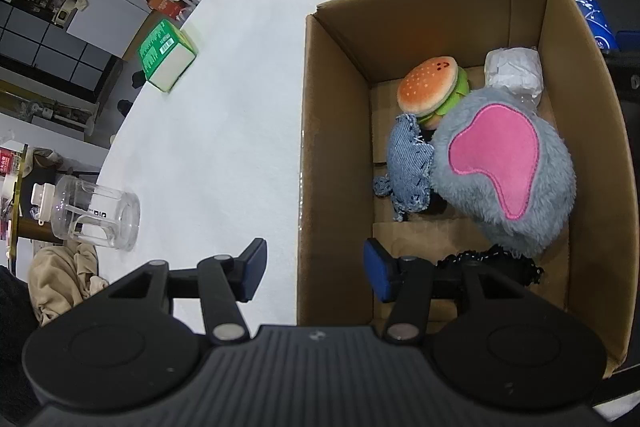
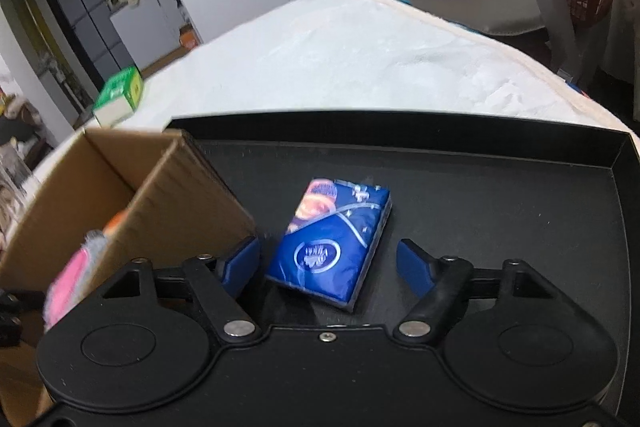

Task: Organize soft objects
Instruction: 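Move the open right gripper to the blue tissue pack on the tray, then grasp the blue tissue pack with the right gripper and lift it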

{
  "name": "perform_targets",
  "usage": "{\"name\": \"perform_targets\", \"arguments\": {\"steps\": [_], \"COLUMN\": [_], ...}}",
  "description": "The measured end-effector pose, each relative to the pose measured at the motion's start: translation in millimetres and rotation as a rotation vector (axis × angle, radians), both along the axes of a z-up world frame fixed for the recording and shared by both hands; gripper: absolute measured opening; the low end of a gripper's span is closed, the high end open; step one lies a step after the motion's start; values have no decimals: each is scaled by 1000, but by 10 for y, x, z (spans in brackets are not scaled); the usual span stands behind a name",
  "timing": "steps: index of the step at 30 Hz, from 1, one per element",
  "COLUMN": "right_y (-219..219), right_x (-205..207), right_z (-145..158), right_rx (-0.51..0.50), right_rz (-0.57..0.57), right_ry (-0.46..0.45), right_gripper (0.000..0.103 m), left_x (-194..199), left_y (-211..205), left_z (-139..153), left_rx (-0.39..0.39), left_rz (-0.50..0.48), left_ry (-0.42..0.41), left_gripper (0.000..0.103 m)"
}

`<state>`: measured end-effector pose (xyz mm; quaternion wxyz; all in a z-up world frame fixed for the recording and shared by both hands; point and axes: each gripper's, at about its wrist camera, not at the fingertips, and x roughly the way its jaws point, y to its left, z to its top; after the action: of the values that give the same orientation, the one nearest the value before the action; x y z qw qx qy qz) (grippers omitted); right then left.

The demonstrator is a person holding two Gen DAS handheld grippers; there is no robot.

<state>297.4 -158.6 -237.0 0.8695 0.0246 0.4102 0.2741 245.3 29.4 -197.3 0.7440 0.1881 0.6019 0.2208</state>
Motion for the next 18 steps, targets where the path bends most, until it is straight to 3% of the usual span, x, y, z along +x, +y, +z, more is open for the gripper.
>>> {"name": "perform_targets", "arguments": {"steps": [2, 3, 4, 18], "right_y": [27, 28, 12, -228], "right_x": [-35, -46, -47, -195], "right_z": [-1, 8, 19, 78], "right_rx": [-40, -42, -31, -111], "right_rz": [7, 13, 18, -20], "right_ry": [-29, -30, -18, 32], "right_gripper": [62, 52, 50, 49], "left_x": [-9, -13, -18, -115], "left_y": [-5, -6, -6, -16], "left_z": [11, 14, 16, 86], "left_rx": [1, 2, 3, 20], "left_rz": [-1, -2, -2, 2], "left_ry": [-4, -5, -7, -9], "left_gripper": [52, 52, 52, 52]}}
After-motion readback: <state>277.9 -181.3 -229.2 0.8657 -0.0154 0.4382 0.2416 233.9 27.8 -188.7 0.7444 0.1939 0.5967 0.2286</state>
